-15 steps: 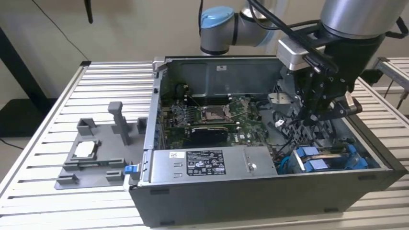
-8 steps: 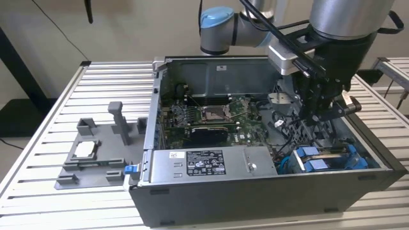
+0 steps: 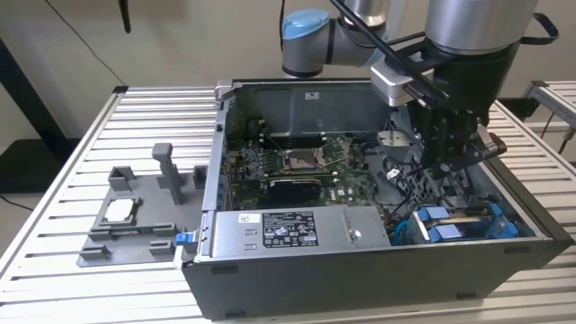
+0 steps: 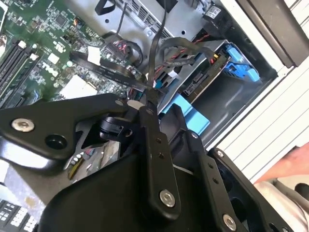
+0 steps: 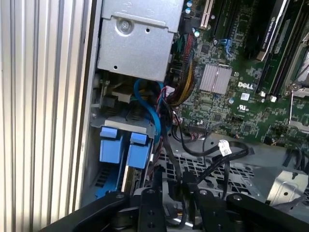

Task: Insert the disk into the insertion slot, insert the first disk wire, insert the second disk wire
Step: 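Insert the second disk wire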

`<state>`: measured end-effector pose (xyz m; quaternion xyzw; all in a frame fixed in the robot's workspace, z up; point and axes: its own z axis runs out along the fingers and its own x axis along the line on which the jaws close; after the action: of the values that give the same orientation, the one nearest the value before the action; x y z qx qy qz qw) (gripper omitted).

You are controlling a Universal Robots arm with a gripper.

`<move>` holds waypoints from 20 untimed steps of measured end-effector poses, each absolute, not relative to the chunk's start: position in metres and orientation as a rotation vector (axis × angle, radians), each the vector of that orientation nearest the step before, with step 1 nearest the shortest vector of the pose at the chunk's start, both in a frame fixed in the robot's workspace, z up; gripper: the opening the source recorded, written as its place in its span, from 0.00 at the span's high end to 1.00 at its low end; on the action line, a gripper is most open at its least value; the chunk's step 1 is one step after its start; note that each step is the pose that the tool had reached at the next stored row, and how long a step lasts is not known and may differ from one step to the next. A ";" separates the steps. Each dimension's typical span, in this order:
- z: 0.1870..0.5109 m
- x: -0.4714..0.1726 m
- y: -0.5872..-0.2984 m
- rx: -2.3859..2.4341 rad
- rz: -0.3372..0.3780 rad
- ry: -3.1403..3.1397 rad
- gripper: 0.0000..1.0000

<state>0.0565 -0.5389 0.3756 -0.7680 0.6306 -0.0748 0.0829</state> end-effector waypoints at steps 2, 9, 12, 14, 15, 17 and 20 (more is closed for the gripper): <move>0.375 0.055 -0.538 -2.290 -0.238 1.879 0.71; 0.372 0.053 -0.536 -2.275 -0.269 1.867 0.80; 0.372 0.052 -0.536 -2.274 -0.269 1.868 0.84; 0.372 0.051 -0.536 -2.273 -0.269 1.870 0.84; 0.372 0.050 -0.536 -2.272 -0.269 1.870 0.84; 0.372 0.049 -0.536 -2.272 -0.269 1.871 0.82; 0.372 0.046 -0.536 -2.269 -0.270 1.875 0.76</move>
<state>0.0460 -0.5358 0.3724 -0.7642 0.6317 -0.0910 0.0928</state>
